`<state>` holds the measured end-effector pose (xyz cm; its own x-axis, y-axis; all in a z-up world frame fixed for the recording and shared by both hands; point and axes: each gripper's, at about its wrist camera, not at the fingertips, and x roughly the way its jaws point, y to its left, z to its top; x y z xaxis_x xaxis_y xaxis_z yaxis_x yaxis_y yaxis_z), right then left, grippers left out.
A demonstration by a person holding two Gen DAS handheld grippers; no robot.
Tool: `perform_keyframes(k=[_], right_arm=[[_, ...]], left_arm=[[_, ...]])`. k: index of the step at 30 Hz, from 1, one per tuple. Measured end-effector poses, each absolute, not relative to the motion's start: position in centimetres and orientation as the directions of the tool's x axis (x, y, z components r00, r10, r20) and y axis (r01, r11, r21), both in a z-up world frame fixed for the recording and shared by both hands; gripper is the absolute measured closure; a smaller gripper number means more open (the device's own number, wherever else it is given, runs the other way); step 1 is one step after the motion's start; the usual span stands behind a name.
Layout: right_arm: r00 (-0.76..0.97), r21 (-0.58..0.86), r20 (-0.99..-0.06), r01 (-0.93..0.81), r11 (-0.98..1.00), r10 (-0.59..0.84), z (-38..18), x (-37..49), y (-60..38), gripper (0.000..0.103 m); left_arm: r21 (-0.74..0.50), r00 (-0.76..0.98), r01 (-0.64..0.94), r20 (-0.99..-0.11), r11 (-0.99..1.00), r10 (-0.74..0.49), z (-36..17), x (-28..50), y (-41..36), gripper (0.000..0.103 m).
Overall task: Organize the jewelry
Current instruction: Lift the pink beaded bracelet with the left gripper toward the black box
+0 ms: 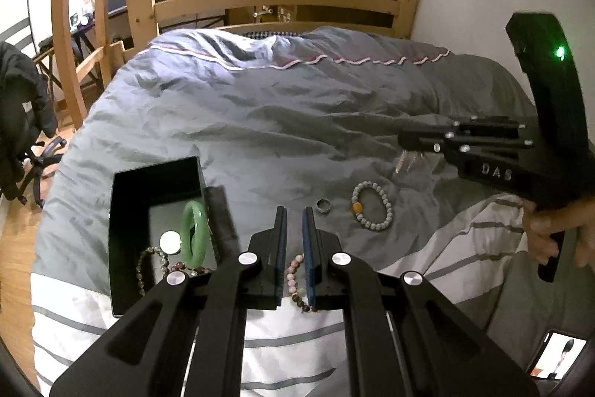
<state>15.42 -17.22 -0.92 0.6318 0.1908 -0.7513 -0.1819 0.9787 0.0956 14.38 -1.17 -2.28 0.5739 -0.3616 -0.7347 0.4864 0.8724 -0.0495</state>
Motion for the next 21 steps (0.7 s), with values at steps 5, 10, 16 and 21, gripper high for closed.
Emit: perform_keyframes(k=[5,10,16,21], right_arm=[[0.626,0.091,-0.759,-0.17,0.981,0.179,-1.2,15.8,-17.0,0.094],[0.627,0.105,-0.756,-0.164,0.981,0.186,-1.4,15.5,-17.2,0.094],[0.627,0.126,-0.755,-0.149,0.981,0.192,-1.7,15.1,-18.1,0.094],[0.631,0.129,-0.752,-0.143,0.981,0.19,-1.6,14.8,-18.8,0.094]], left_arm=[[-0.018,0.519,0.503,-0.793,0.864,-0.319,-6.3,14.9,-3.3,0.026],[0.022,0.424,0.537,-0.871,0.843,-0.248,-11.0,15.1,-6.6,0.026],[0.003,0.31,0.477,-0.936,0.879,-0.164,-15.9,17.5,-6.8,0.042],[-0.092,0.294,0.44,-0.925,0.894,-0.24,-14.9,17.9,-5.0,0.08]])
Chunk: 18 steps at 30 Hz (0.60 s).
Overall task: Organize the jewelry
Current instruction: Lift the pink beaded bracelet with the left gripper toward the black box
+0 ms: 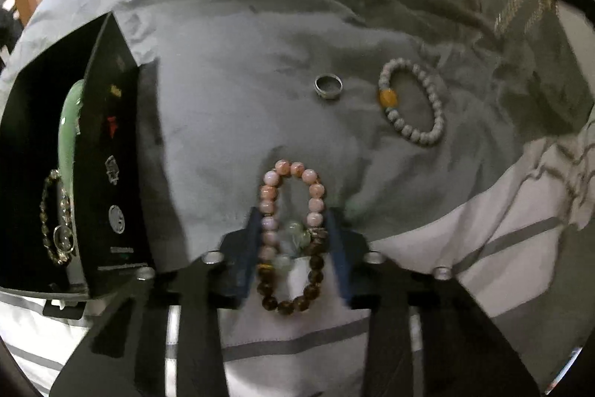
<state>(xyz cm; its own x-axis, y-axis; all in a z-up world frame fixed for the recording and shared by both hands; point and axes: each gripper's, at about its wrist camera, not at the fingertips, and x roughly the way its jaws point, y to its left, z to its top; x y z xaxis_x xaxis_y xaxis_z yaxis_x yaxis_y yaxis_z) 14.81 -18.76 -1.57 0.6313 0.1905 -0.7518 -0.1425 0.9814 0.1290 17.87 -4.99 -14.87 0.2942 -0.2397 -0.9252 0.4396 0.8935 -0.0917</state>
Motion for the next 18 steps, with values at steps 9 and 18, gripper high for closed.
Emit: perform_keyframes(k=[9,18], right_arm=[[0.632,0.125,-0.753,-0.134,0.983,0.182,-1.5,14.6,-19.4,0.094],[0.624,0.127,-0.761,-0.125,0.984,0.177,-1.9,14.4,-19.7,0.094]], left_arm=[[-0.135,0.353,0.45,-0.881,0.883,-0.315,-11.6,16.9,-2.7,0.094],[-0.111,0.324,0.454,-0.903,0.884,-0.28,-12.6,17.7,-4.2,0.038]])
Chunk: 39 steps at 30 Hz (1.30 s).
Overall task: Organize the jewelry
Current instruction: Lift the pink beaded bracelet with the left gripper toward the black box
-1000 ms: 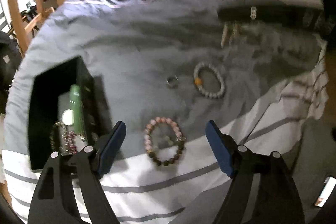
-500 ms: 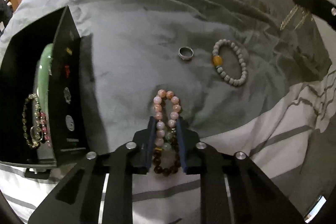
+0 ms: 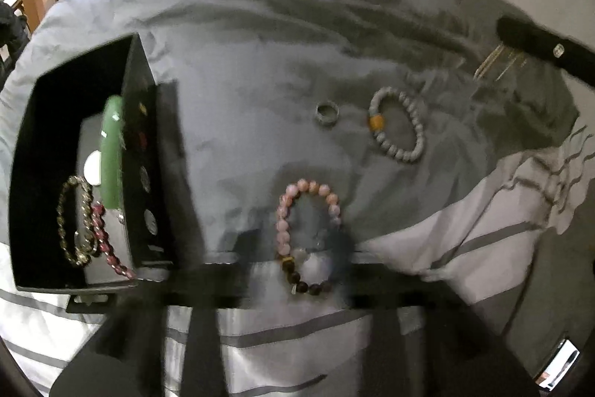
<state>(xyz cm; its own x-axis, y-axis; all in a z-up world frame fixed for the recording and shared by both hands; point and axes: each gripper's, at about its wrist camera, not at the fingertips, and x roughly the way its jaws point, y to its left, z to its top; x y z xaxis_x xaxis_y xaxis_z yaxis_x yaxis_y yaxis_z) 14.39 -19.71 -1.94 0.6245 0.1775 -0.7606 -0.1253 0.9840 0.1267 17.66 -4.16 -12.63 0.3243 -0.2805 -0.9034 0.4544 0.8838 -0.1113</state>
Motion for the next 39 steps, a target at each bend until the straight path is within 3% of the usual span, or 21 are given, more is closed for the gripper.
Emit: perform_keyframes(k=[1,3,5,6,8,10,24,39], right_arm=[[0.624,0.128,-0.761,-0.125,0.984,0.178,-2.0,14.4,-19.7,0.094],[0.621,0.13,-0.763,-0.124,0.984,0.179,-2.3,14.3,-19.8,0.094],[0.618,0.13,-0.765,-0.127,0.983,0.18,-2.4,14.2,-19.6,0.094],[0.618,0.129,-0.765,-0.128,0.983,0.181,-2.4,14.2,-19.6,0.094],[0.618,0.129,-0.765,-0.13,0.983,0.182,-2.4,14.1,-19.6,0.094],[0.618,0.129,-0.765,-0.129,0.983,0.182,-2.4,14.1,-19.6,0.094],[0.618,0.115,-0.766,-0.135,0.984,0.175,-2.1,14.2,-19.6,0.094],[0.61,0.083,-0.772,-0.18,0.98,0.178,-1.1,15.7,-15.9,0.094]], left_arm=[[-0.096,0.336,0.463,-0.901,0.881,-0.275,-12.7,17.5,-4.6,0.033],[-0.03,0.363,0.482,-0.903,0.875,-0.231,-13.0,17.0,-5.5,0.034],[-0.011,0.347,0.49,-0.915,0.871,-0.206,-13.9,17.1,-6.1,0.049],[-0.012,0.329,0.487,-0.924,0.873,-0.197,-14.4,17.3,-6.2,0.064],[-0.021,0.315,0.489,-0.928,0.872,-0.199,-14.8,17.3,-6.2,0.075],[-0.042,0.308,0.503,-0.925,0.863,-0.224,-14.5,17.2,-6.3,0.095],[-0.125,0.392,0.51,-0.847,0.851,-0.359,-8.7,16.2,-4.6,0.095],[-0.132,0.507,0.473,-0.768,0.871,-0.392,-3.5,16.0,0.0,0.095]])
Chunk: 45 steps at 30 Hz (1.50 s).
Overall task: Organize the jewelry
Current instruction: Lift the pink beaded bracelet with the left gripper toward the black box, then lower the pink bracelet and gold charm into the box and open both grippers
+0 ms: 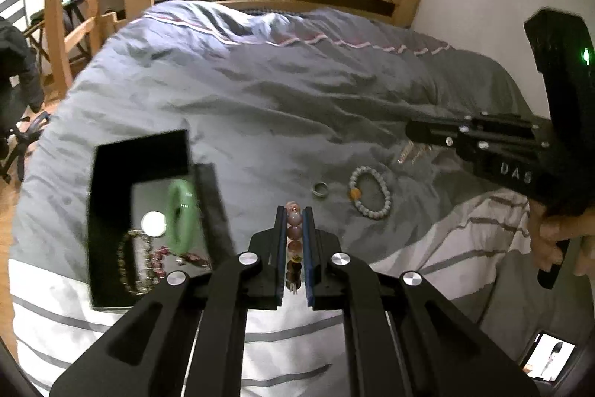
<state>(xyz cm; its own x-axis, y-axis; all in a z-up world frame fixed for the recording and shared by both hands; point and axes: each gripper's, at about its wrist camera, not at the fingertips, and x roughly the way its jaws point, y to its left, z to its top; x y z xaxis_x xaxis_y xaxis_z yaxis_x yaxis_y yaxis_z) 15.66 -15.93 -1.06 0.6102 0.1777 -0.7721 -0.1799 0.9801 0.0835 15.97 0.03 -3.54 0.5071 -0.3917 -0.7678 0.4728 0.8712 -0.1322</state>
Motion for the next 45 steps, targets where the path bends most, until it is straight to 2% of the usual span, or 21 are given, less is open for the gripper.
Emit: perform_keyframes(k=[12,19,24,35,45], right_arm=[[0.6,0.085,-0.77,-0.245,0.966,0.219,-0.8,17.3,-11.2,0.094],[0.596,0.138,-0.748,-0.291,0.947,0.293,-0.6,18.3,-8.6,0.094],[0.582,0.164,-0.745,-0.314,0.935,0.326,-1.0,19.4,-6.6,0.094],[0.536,0.217,-0.747,-0.364,0.906,0.394,-2.3,21.7,-2.1,0.094],[0.463,0.282,-0.768,-0.375,0.883,0.442,-3.9,22.3,-0.4,0.094]], left_arm=[[-0.113,0.576,0.339,-0.76,0.934,-0.301,-2.8,18.2,5.9,0.095],[-0.131,0.582,0.272,-0.767,0.953,-0.271,-3.2,19.4,8.5,0.095],[-0.142,0.558,0.259,-0.785,0.955,-0.268,-4.2,20.1,9.1,0.095],[-0.122,0.505,0.143,-0.844,0.982,-0.179,-6.5,21.7,11.2,0.095],[-0.128,0.496,0.108,-0.853,0.986,-0.165,-6.8,21.8,11.8,0.095]])
